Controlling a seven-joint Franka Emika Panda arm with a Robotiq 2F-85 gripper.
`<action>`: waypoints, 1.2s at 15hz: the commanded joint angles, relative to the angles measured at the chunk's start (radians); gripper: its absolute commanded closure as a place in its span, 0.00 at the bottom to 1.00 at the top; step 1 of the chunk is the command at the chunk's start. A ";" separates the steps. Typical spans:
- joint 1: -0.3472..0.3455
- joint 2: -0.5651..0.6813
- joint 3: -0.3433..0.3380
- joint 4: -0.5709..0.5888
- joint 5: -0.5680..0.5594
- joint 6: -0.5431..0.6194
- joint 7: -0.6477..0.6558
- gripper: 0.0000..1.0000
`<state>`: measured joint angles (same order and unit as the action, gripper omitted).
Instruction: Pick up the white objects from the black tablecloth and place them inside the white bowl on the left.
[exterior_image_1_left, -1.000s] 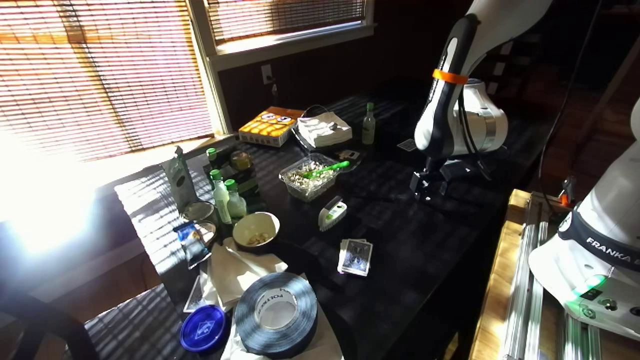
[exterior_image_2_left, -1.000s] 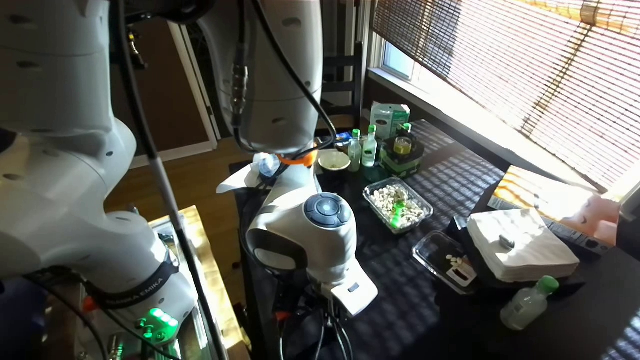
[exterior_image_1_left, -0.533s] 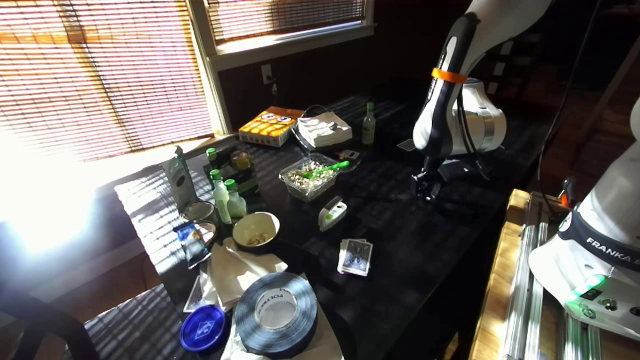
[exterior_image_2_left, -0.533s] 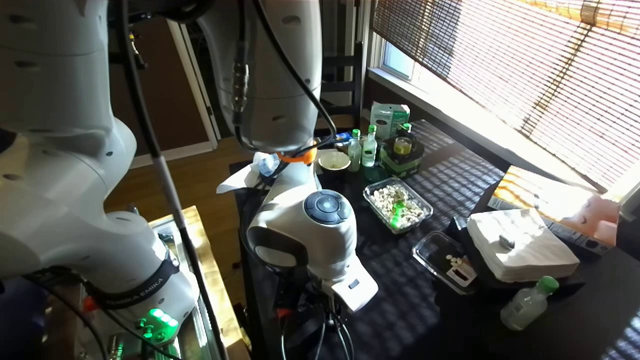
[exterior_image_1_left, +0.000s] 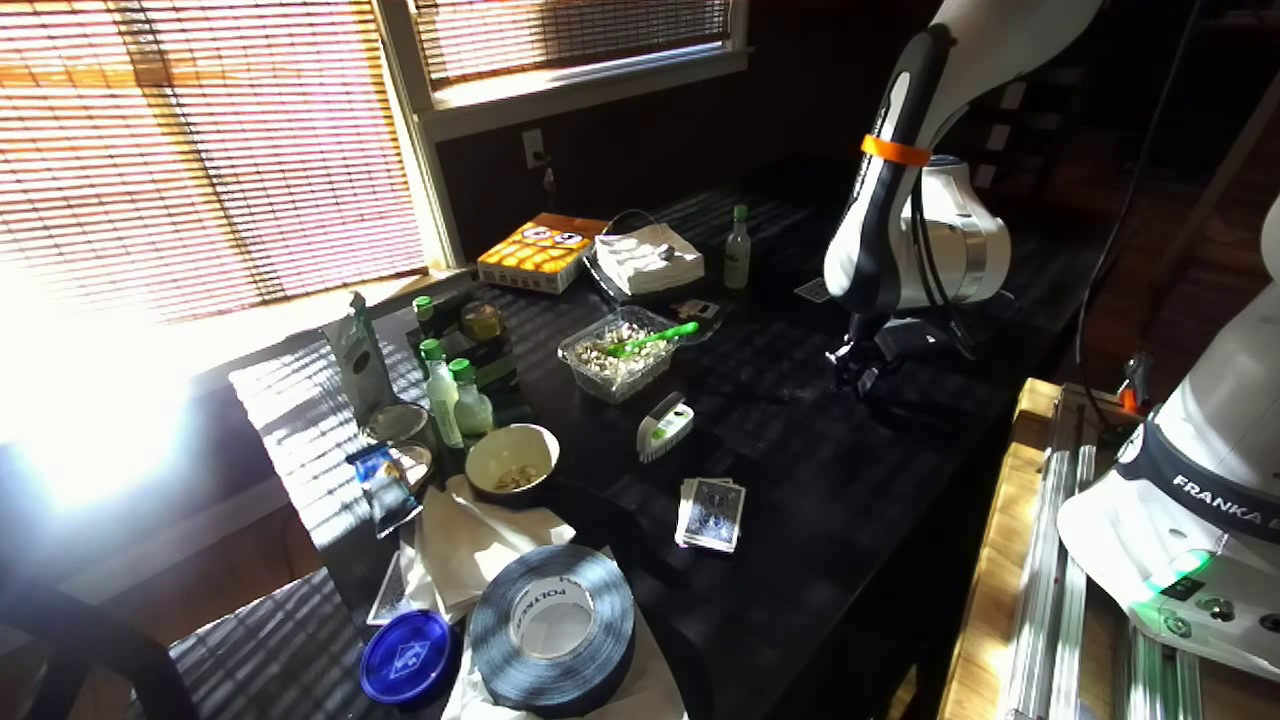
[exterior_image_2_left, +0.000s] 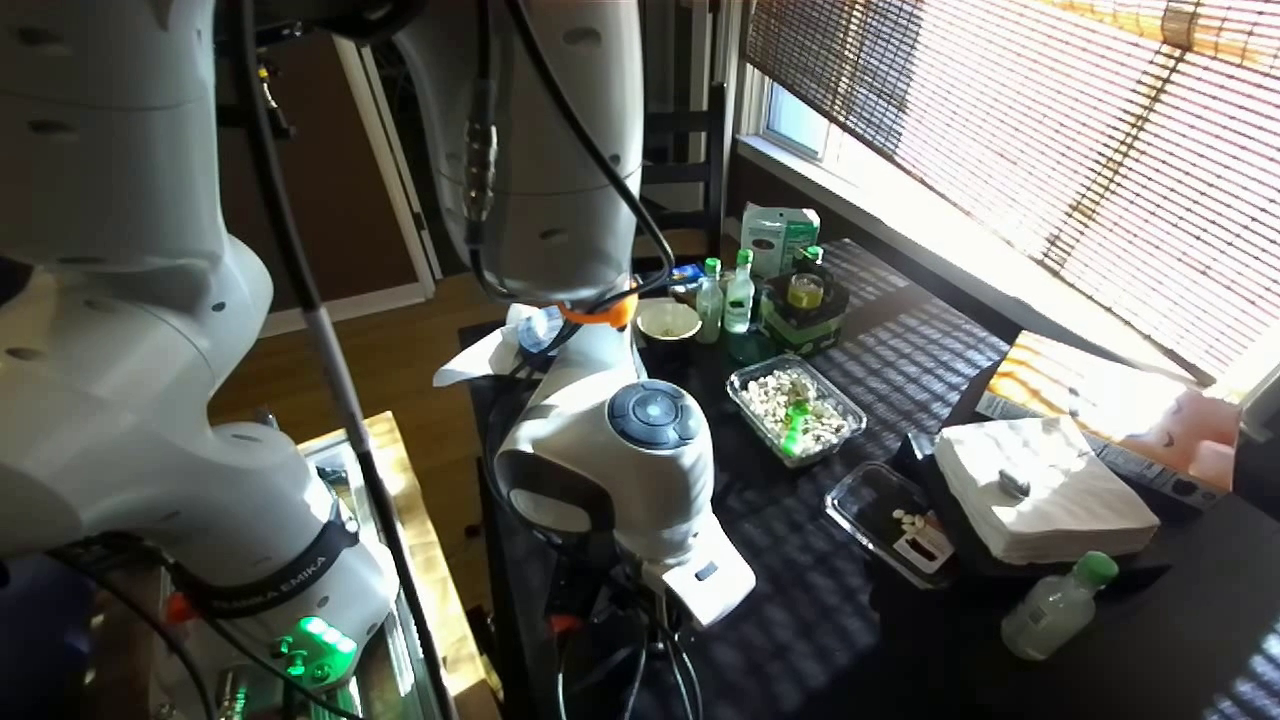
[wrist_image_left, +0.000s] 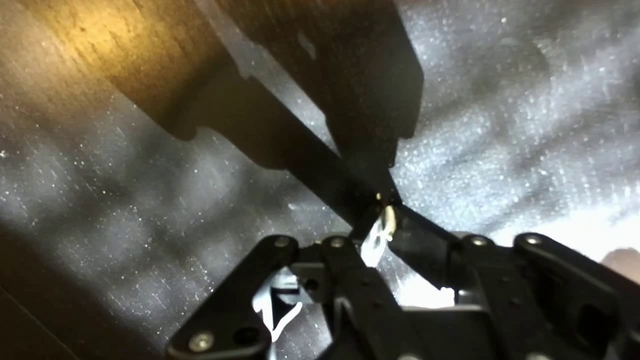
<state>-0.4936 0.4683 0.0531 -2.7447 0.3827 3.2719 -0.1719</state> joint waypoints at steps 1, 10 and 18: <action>-0.012 -0.019 0.027 0.000 0.044 -0.010 -0.030 0.97; -0.113 -0.254 0.417 -0.013 -0.019 -0.147 -0.018 0.97; 0.000 -0.290 0.385 -0.001 -0.020 -0.237 -0.001 0.87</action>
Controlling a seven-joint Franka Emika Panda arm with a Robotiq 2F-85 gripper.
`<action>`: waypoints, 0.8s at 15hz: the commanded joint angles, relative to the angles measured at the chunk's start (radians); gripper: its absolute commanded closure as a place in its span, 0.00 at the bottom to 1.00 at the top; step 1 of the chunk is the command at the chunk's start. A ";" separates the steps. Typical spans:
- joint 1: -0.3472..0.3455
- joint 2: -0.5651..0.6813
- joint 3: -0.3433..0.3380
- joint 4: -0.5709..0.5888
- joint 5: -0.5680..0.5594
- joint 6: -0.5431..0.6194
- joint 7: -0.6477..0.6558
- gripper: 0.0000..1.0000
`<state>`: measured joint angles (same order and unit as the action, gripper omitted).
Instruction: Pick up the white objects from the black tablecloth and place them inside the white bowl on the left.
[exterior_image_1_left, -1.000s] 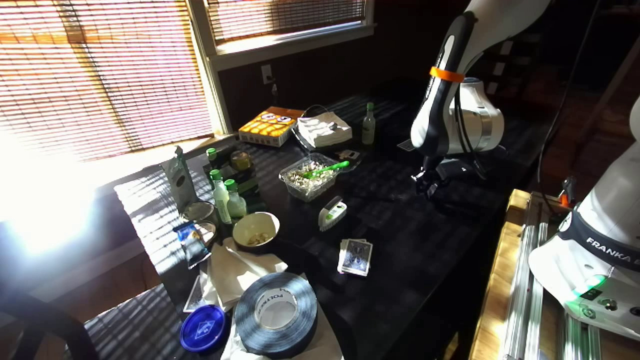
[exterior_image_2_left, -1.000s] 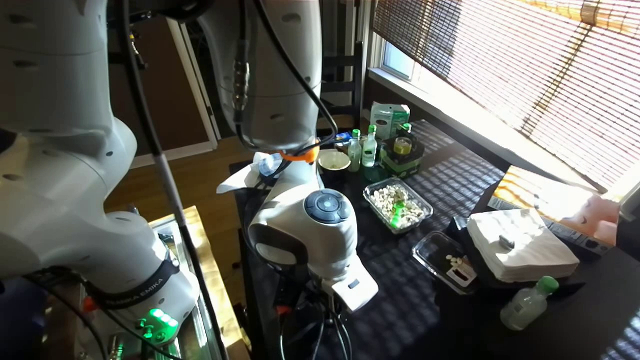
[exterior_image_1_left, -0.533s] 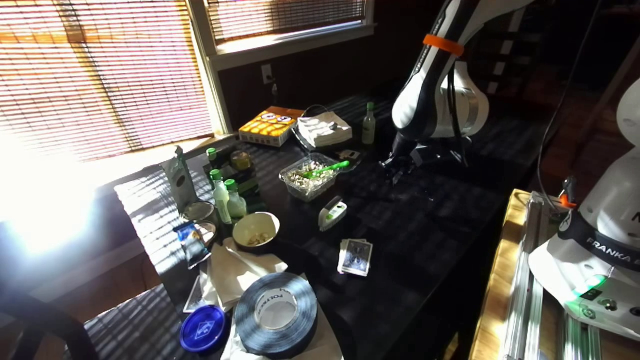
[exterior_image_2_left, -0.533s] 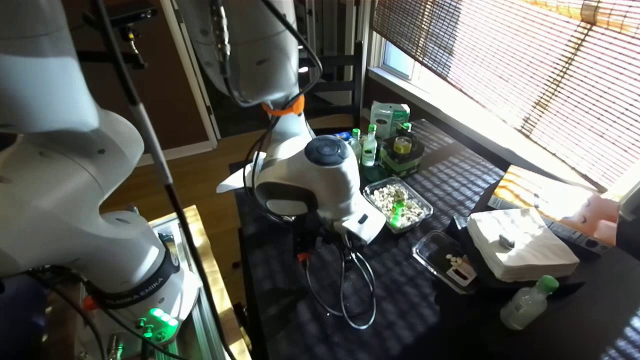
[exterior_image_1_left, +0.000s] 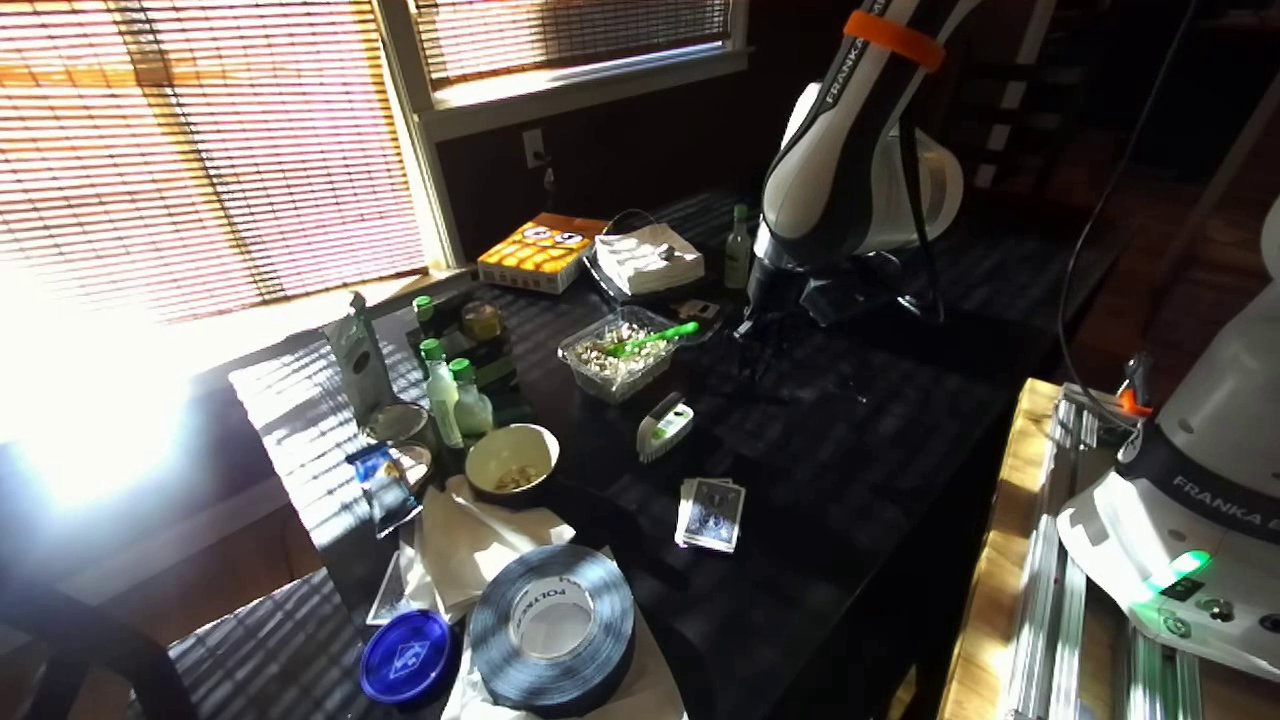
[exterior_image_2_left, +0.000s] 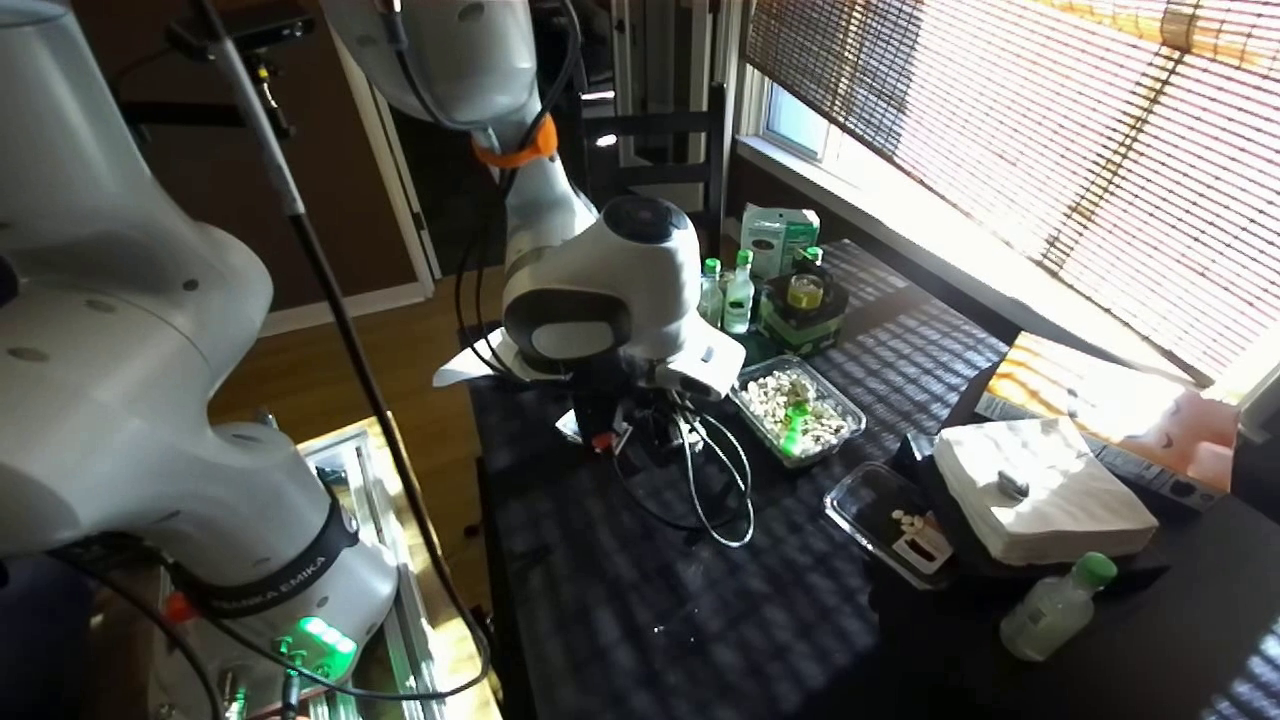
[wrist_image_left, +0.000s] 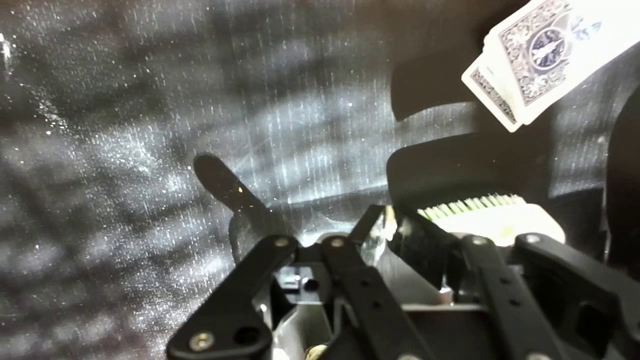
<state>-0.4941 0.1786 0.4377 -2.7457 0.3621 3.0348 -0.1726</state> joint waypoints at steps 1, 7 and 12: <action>0.000 0.000 -0.004 0.000 -0.003 -0.001 0.000 0.97; 0.314 -0.029 -0.106 0.134 -0.191 -0.005 0.078 0.97; 0.526 0.080 -0.208 0.354 -0.330 -0.077 0.085 0.97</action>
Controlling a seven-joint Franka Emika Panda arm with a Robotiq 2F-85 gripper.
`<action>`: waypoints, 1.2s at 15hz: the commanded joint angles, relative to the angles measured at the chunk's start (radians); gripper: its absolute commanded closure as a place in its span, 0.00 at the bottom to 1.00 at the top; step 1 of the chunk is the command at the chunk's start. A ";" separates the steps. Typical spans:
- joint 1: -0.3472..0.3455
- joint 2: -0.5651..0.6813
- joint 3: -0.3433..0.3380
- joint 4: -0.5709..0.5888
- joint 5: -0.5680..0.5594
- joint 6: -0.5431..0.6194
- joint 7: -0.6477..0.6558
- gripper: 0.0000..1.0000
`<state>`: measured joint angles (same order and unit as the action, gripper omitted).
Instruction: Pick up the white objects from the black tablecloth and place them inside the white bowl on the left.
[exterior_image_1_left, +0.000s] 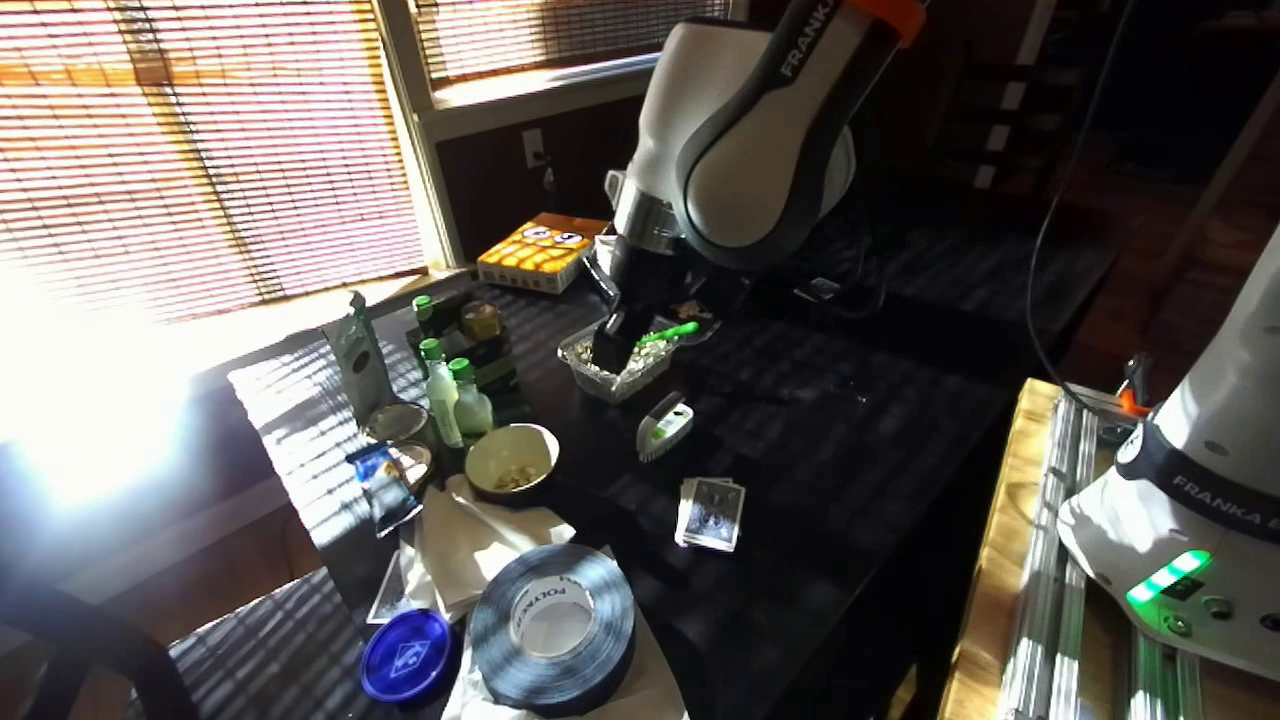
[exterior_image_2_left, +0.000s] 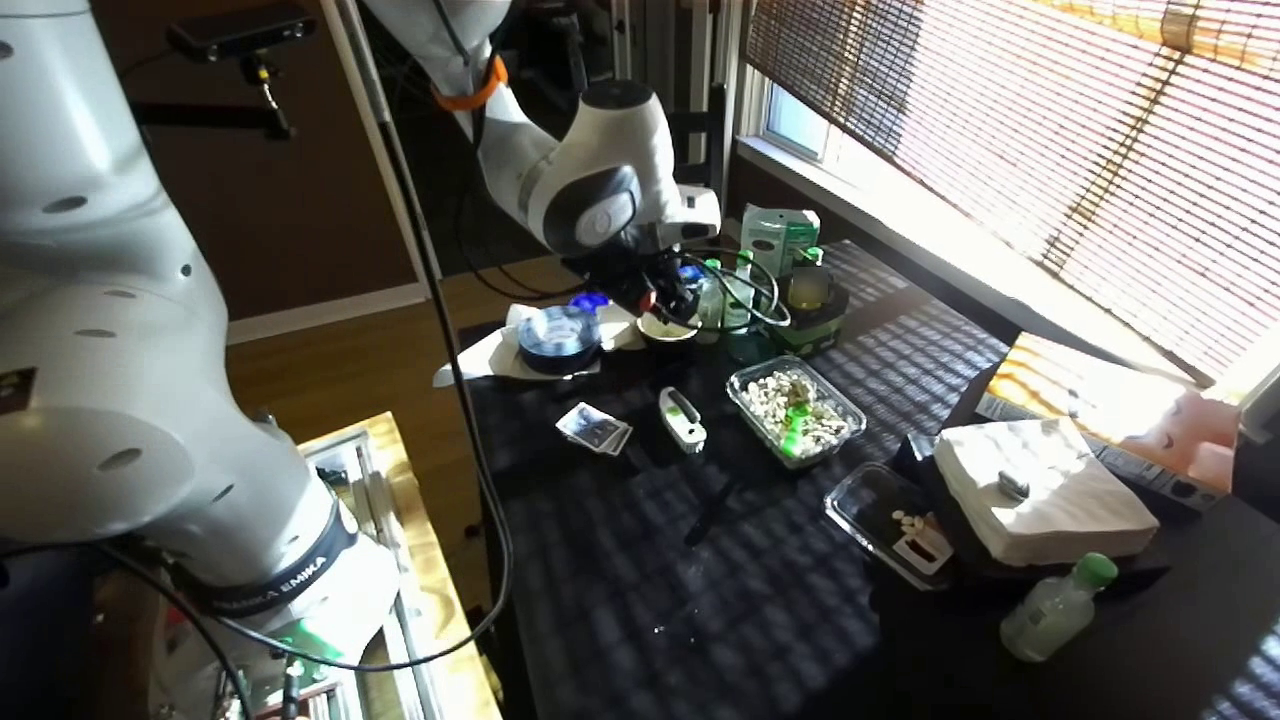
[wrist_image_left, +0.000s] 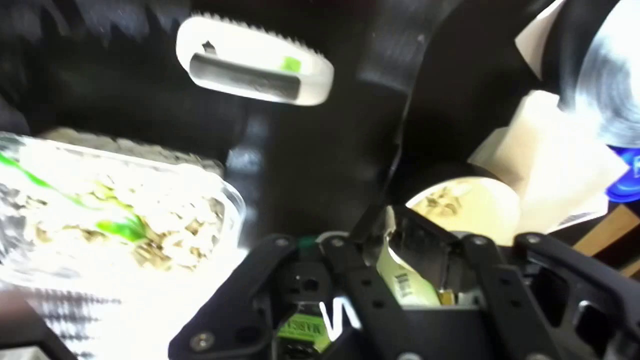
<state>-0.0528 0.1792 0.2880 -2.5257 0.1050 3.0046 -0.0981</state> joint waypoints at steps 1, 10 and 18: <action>0.103 0.110 -0.057 0.180 -0.073 -0.047 -0.001 0.97; 0.162 0.309 -0.068 0.421 -0.074 -0.140 -0.018 0.55; 0.079 0.144 -0.120 0.235 -0.068 -0.077 -0.045 0.01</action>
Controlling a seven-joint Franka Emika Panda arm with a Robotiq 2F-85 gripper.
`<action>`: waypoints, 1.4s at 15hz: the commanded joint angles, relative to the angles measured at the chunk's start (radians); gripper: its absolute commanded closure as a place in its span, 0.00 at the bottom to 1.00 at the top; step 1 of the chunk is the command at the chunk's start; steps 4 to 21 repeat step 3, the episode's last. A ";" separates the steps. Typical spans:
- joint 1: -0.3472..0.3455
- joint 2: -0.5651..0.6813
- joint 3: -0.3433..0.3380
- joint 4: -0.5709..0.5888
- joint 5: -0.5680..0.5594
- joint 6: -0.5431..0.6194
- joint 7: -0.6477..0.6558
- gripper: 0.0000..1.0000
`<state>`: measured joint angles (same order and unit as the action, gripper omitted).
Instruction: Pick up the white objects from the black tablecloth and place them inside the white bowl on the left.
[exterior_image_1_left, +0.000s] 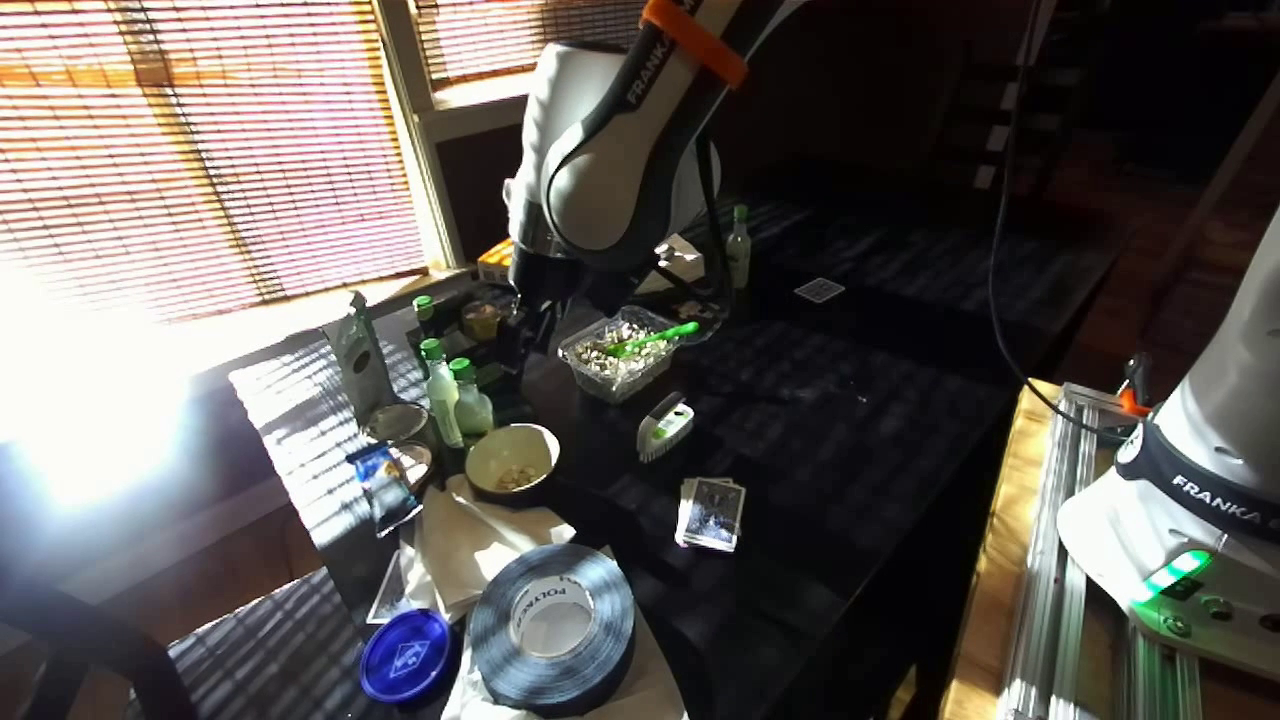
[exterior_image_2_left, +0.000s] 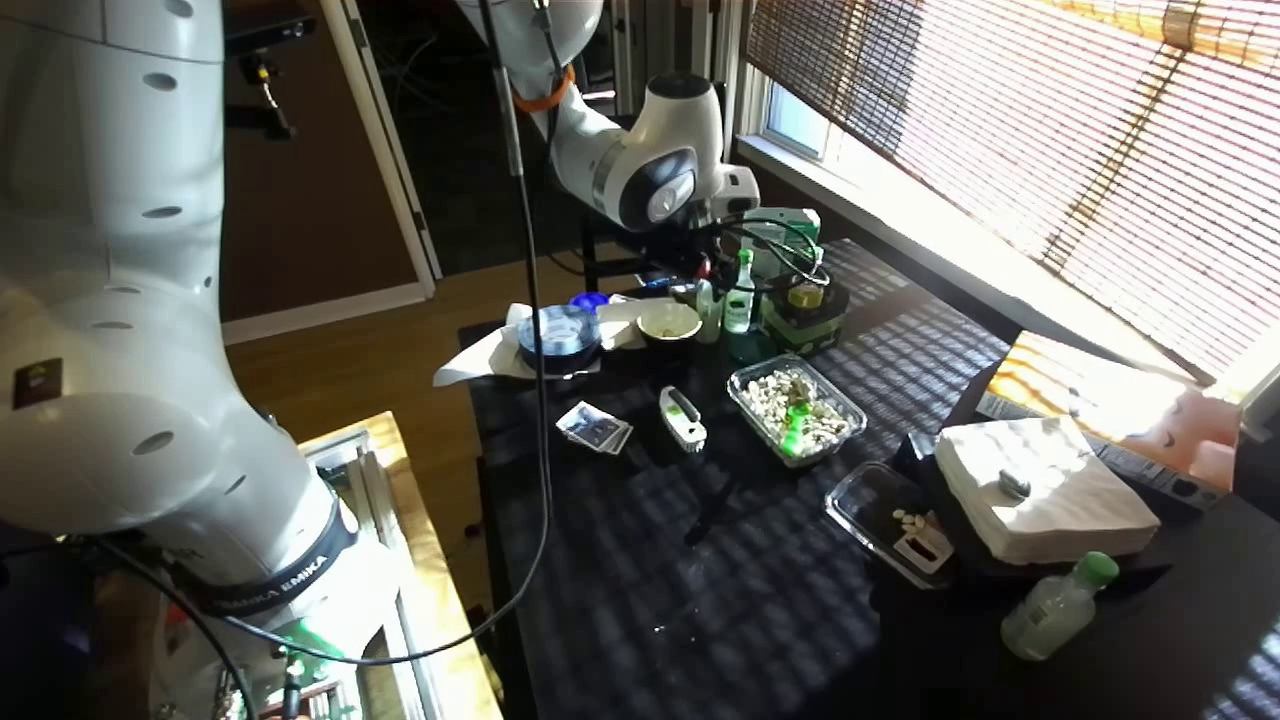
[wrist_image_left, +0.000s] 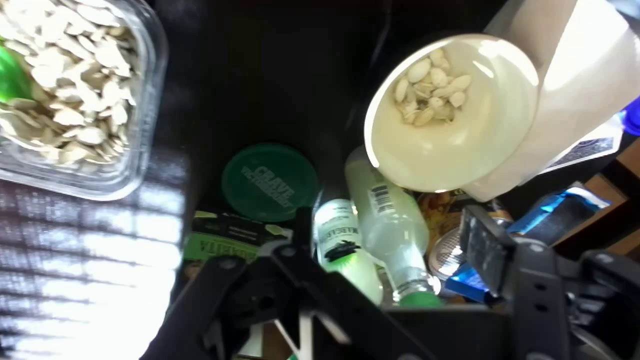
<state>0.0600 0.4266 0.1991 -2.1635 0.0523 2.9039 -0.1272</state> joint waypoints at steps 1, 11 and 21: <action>-0.102 -0.127 0.015 -0.183 0.032 0.056 -0.080 0.00; -0.076 -0.068 -0.001 -0.105 0.022 0.035 -0.052 0.04; -0.076 -0.068 -0.001 -0.105 0.022 0.035 -0.052 0.04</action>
